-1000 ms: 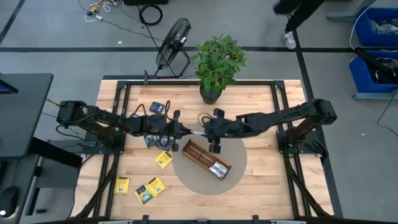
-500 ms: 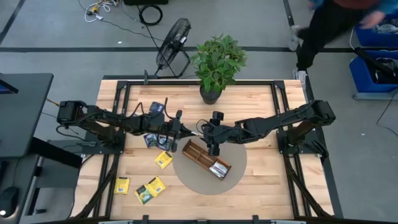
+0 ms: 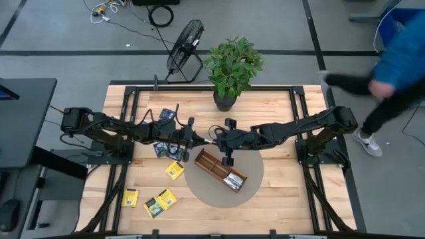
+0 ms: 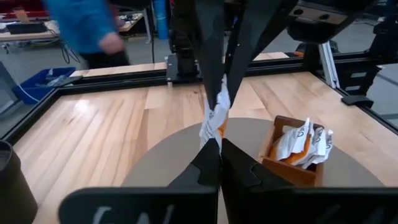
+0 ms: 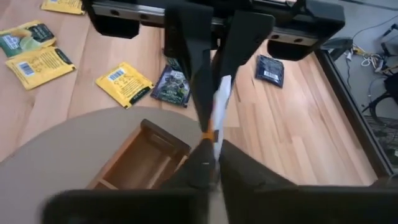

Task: Pick & Place Tea
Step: Put the orange tea bag into the bottom section of the wooden organizer

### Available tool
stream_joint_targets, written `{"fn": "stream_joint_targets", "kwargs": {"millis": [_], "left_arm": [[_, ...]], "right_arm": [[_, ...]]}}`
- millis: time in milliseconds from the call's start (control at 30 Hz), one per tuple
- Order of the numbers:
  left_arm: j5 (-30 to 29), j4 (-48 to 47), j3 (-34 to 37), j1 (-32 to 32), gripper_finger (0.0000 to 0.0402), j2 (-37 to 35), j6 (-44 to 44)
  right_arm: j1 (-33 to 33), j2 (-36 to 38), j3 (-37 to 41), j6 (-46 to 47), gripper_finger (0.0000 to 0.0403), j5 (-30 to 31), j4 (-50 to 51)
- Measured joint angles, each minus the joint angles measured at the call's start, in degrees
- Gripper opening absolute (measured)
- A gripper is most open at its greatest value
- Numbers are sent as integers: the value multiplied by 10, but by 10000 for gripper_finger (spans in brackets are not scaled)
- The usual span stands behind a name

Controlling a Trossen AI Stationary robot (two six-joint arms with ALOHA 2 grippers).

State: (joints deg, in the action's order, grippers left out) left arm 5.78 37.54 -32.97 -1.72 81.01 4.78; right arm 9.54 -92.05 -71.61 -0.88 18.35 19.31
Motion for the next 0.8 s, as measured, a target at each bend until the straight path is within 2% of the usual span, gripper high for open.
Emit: {"fn": "stream_joint_targets", "kwargs": {"millis": [200, 333, 567, 667, 800], "left_arm": [[1, 2, 0, -7, 47, -4, -12], [1, -24, 0, -12, 80, -23, -8], [-2, -68, 13, -22, 111, -69, -10], [-2, -32, 42, -23, 112, -94, -11], [-2, 56, 98, -23, 112, -136, -25]], "right_arm": [[1, 4, 0, 27, 5, 3, 20], [11, 20, 0, 56, 3, 33, 57], [47, 49, 0, 168, 1, 82, 143], [68, 55, 0, 225, 1, 111, 183], [94, 55, 0, 283, 1, 118, 218]]}}
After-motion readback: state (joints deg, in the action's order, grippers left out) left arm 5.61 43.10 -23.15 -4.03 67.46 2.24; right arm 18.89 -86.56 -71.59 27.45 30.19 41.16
